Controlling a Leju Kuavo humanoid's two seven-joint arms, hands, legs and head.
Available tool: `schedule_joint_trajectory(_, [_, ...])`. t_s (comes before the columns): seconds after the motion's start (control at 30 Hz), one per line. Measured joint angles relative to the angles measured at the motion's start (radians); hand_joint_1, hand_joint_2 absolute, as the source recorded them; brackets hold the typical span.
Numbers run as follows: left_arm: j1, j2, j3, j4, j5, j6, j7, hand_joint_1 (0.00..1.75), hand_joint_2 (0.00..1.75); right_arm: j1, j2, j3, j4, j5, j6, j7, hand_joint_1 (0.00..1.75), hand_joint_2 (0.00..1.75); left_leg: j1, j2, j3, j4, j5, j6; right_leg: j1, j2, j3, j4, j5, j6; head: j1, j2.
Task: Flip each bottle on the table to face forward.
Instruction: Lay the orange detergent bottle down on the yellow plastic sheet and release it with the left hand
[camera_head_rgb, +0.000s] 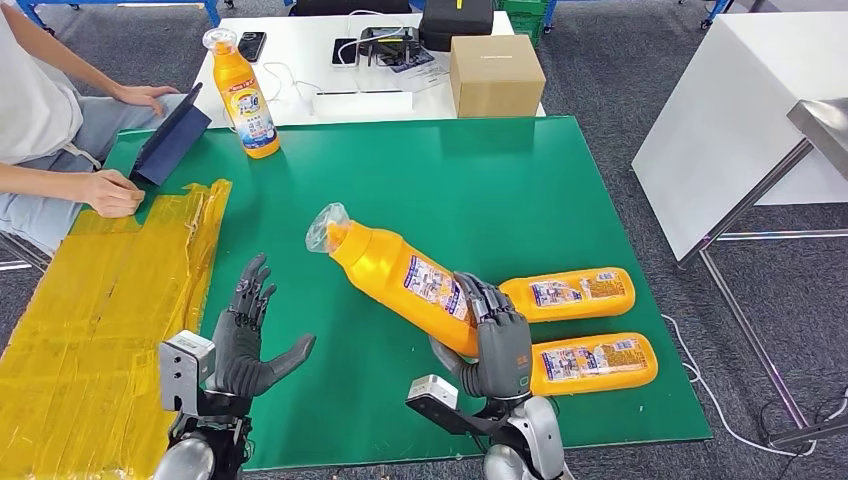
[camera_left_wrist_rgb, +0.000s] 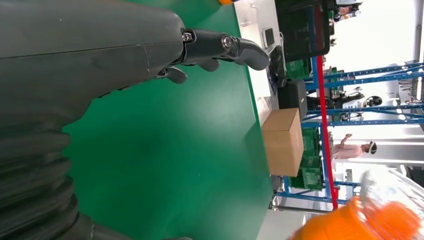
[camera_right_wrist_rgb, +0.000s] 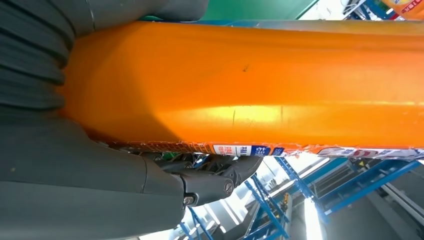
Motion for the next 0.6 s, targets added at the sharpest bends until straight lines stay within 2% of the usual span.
schedule_joint_trajectory(0.1, [-0.001, 0.002, -0.001, 0.001, 0.006, -0.004, 0.001, 0.00, 1.75, 0.002, 0.003, -0.004, -0.004, -0.004, 0.000, -0.014, 1.75, 1.75, 0.000, 0.000, 0.000, 0.000, 0.000, 0.000, 0.000, 0.000, 0.000, 0.000, 0.000, 0.000, 0.000, 0.000])
schedule_joint_trajectory(0.23, [-0.003, 0.005, -0.005, 0.003, 0.027, -0.014, 0.003, 0.00, 1.75, 0.005, 0.014, -0.018, -0.010, -0.021, 0.000, -0.072, 1.75, 1.75, 0.000, 0.000, 0.000, 0.000, 0.000, 0.000, 0.000, 0.000, 0.000, 0.000, 0.000, 0.000, 0.000, 0.000])
schedule_joint_trajectory(0.6, [-0.003, 0.006, -0.008, 0.005, 0.038, -0.020, 0.004, 0.00, 1.75, 0.008, 0.023, -0.027, -0.015, -0.034, 0.000, -0.101, 1.75, 1.75, 0.000, 0.000, 0.000, 0.000, 0.000, 0.000, 0.000, 0.000, 0.000, 0.000, 0.000, 0.000, 0.000, 0.000])
